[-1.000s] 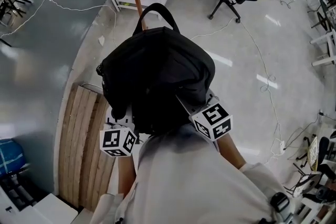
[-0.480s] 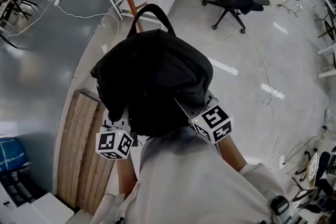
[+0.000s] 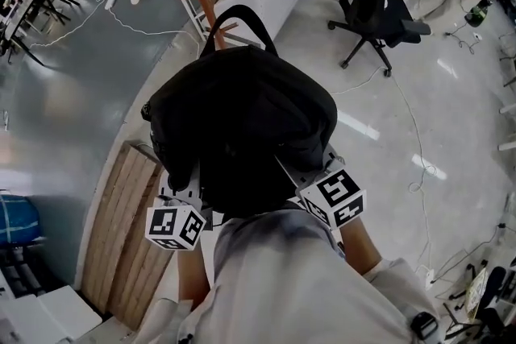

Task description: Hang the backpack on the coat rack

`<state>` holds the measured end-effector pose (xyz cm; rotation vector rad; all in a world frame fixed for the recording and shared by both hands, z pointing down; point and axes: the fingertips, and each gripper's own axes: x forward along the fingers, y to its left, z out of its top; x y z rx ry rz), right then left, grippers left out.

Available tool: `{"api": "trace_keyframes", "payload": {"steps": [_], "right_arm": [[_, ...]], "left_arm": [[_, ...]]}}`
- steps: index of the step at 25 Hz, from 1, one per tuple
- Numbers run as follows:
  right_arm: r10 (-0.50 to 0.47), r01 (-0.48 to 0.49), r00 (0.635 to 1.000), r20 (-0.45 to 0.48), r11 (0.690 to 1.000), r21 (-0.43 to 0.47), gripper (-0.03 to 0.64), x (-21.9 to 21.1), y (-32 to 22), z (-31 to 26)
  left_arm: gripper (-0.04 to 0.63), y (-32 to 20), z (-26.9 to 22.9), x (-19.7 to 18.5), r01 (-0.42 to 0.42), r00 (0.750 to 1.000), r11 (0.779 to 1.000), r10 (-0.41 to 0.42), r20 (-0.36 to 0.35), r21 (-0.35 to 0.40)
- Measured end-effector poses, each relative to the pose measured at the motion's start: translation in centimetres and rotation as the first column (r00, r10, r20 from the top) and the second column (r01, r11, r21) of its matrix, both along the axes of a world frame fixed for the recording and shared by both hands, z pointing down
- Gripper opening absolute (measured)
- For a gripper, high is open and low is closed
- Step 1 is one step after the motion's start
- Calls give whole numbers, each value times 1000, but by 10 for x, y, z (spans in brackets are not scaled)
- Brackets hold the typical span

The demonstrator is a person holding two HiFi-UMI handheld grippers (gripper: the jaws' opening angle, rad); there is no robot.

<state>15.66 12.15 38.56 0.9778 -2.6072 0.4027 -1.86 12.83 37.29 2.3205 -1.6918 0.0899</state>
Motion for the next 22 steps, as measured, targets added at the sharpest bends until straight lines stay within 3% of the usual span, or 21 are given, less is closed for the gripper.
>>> {"api": "trace_keyframes", "payload": {"steps": [7, 22], "right_arm": [[-12, 12, 1000, 15, 1000, 18, 124, -7, -27, -12], [-38, 38, 999, -21, 999, -20, 124, -37, -108, -9]], "left_arm": [[58, -25, -14, -6, 26, 1000, 999, -26, 16, 20], [58, -104, -6, -36, 51, 999, 999, -51, -6, -13]]}}
